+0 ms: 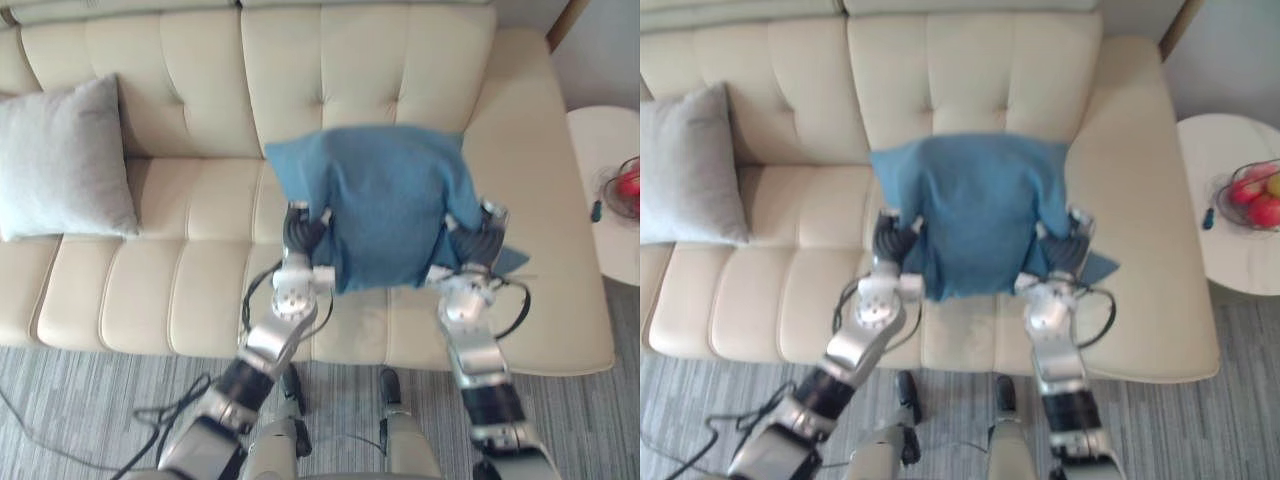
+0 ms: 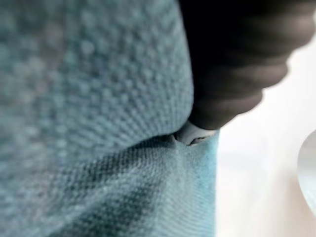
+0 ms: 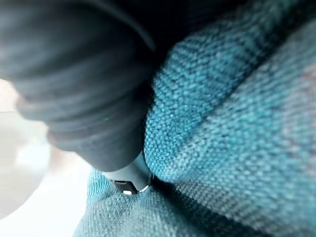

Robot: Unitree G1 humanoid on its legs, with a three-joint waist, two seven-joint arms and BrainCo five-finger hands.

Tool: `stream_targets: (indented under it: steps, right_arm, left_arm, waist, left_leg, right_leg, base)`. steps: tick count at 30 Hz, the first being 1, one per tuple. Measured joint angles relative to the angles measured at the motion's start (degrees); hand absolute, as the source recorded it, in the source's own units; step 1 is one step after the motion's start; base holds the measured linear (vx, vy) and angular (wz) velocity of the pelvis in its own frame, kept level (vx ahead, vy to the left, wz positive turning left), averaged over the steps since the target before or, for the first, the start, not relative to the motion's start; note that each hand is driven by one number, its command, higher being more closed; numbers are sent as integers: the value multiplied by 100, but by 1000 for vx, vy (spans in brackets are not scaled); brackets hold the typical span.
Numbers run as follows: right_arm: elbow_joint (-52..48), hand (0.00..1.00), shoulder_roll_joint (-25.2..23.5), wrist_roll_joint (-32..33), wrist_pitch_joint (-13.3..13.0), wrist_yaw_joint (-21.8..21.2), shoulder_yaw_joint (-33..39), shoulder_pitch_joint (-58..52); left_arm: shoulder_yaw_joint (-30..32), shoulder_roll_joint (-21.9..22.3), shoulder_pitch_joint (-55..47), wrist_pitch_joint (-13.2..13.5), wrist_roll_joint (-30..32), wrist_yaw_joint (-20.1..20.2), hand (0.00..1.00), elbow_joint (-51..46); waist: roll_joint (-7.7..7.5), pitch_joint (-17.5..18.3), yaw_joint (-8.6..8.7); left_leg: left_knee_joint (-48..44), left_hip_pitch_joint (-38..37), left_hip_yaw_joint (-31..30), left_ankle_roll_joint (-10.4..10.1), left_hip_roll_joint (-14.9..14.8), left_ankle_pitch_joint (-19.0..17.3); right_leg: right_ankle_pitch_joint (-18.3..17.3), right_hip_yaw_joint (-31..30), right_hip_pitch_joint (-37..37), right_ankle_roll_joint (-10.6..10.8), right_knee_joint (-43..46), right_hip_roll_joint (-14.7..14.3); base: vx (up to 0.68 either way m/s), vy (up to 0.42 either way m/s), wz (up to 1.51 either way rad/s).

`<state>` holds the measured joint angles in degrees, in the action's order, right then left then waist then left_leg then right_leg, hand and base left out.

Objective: Pick up cushions and gather them together orderly.

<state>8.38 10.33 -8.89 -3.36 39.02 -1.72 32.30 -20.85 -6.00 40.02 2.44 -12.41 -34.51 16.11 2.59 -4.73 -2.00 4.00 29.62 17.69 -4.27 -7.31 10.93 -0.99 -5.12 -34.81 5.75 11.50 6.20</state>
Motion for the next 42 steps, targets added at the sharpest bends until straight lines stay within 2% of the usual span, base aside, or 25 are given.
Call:
stream_targets:
  steps: [1,2,3,4,8,11,13,15,17,20,23,24,25,27,32,35,36,38,42]
  right_arm:
    - [317,100,107,-23,2,123,20,635]
    - [410,100,107,-23,3,155,28,793]
    - [575,100,135,-24,6,206,56,1145]
    - [833,0,175,-26,7,261,101,1630]
    - [1740,0,144,-4,45,571,388,2939]
    - [2236,0,160,32,51,584,453,3282]
    - [2630,0,165,313,61,324,507,3379]
    - [2963,0,162,533,87,82,507,3442]
    - [3246,0,147,721,111,-123,548,3442]
    - [3547,0,77,1032,114,-351,646,3389]
    - [3548,0,-97,1335,106,-532,780,3014]
    - [3548,0,-133,1391,106,-593,852,2835]
    - [3548,0,-193,1405,96,-666,860,2603]
    - [3542,0,-355,1582,-61,-796,878,2244]
    - [3216,0,-398,1795,-268,-1022,845,1655]
    - [2708,0,-318,1802,-266,-1134,844,1029]
    - [2459,0,-262,1803,-266,-1158,848,818]
    - [1904,0,-65,1798,-267,-1257,836,389]
    - [593,0,166,1791,-287,-1608,776,-827]
  left_arm:
    - [121,-8,610,64,-1,-89,100,453]
    - [153,-14,752,75,-1,-130,100,565]
    - [243,-17,1093,102,-1,-179,0,782]
    - [380,-30,1559,134,3,-229,0,1053]
    - [909,-25,2799,186,105,-494,0,2039]
    - [1176,48,3067,183,105,-517,0,2461]
    - [1346,81,3089,155,102,-295,0,2865]
    - [1514,98,3088,70,101,-82,0,3115]
    - [1594,116,3080,14,106,120,0,3374]
    - [1954,248,2846,-59,112,251,0,3566]
    - [2024,415,2331,-75,119,356,0,3623]
    - [2103,509,2148,-83,121,366,0,3643]
    - [2160,621,1948,-87,121,396,0,3643]
    - [2169,646,1682,-83,145,475,0,3642]
    - [2164,395,1504,-57,217,517,0,3418]
    - [2144,155,1289,-49,214,546,0,3094]
    - [2121,88,1247,-48,210,568,0,2937]
    - [2060,-108,1038,1,203,595,0,2442]
    - [1900,-443,-118,169,134,710,0,1222]
  waist:
    - [53,-167,-29]
    - [67,-192,-35]
    - [105,-215,-37]
    - [125,-243,-42]
    - [170,-543,-42]
    - [217,-626,-18]
    - [215,-644,-9]
    - [214,-652,-9]
    - [208,-701,6]
    - [203,-779,23]
    - [206,-813,27]
    - [206,-813,35]
    - [190,-824,55]
    - [176,-866,54]
    - [152,-906,50]
    - [147,-918,57]
    - [114,-938,69]
    - [31,-987,87]
    - [19,-990,89]
  left_leg:
    - [83,55,-35,5,9,86]
    - [121,74,-42,4,13,113]
    - [172,193,-88,2,14,177]
    - [180,408,-105,8,5,234]
    - [183,763,-134,-40,-13,355]
    - [184,849,-256,-125,-35,417]
    - [185,890,-272,-224,-80,485]
    - [186,896,-269,-226,-136,486]
    - [188,911,-272,-356,-165,576]
    - [188,914,-265,-390,-237,601]
    - [187,913,-264,-390,-303,602]
    - [187,906,-265,-430,-321,628]
    - [187,895,-271,-552,-320,716]
    - [187,721,-260,-567,-360,732]
    - [190,537,-257,-565,-400,725]
    - [191,413,-227,-305,-483,436]
    - [190,395,-233,-305,-456,437]
    - [190,316,-226,-280,-410,421]
    - [190,-81,-226,-218,-337,375]
  right_leg:
    - [12,21,-80,4,23,-3]
    - [14,26,-113,5,30,-6]
    - [34,56,-239,20,35,-11]
    - [66,94,-438,18,38,-17]
    - [126,145,-749,4,19,-29]
    - [130,236,-763,-3,-19,-31]
    - [132,332,-763,-7,-21,-55]
    - [140,357,-763,-18,-22,-108]
    - [154,401,-763,-39,-25,-124]
    - [192,416,-761,-94,-97,-187]
    - [212,424,-755,-123,-119,-251]
    - [214,435,-739,-128,-119,-267]
    - [220,452,-702,-136,-117,-260]
    - [219,446,-546,-139,-107,-297]
    - [129,462,-416,-262,-45,-351]
    - [73,488,-409,-258,160,-460]
    - [46,498,-413,-238,230,-429]
    - [21,471,-391,-208,319,-371]
    - [-19,472,50,-161,261,-289]
  base:
    - [-31,20,10]
    - [-36,18,11]
    - [-43,16,11]
    - [-52,17,13]
    - [-11,8,6]
    - [35,-8,13]
    - [52,-28,10]
    - [59,-51,0]
    - [44,-64,1]
    - [18,-60,-8]
    - [15,-61,-9]
    - [14,-59,9]
    - [16,-76,9]
    - [6,-65,0]
    - [-21,-54,-5]
    - [-27,-13,-8]
    - [-42,2,1]
    - [-29,4,8]
    - [19,-12,7]
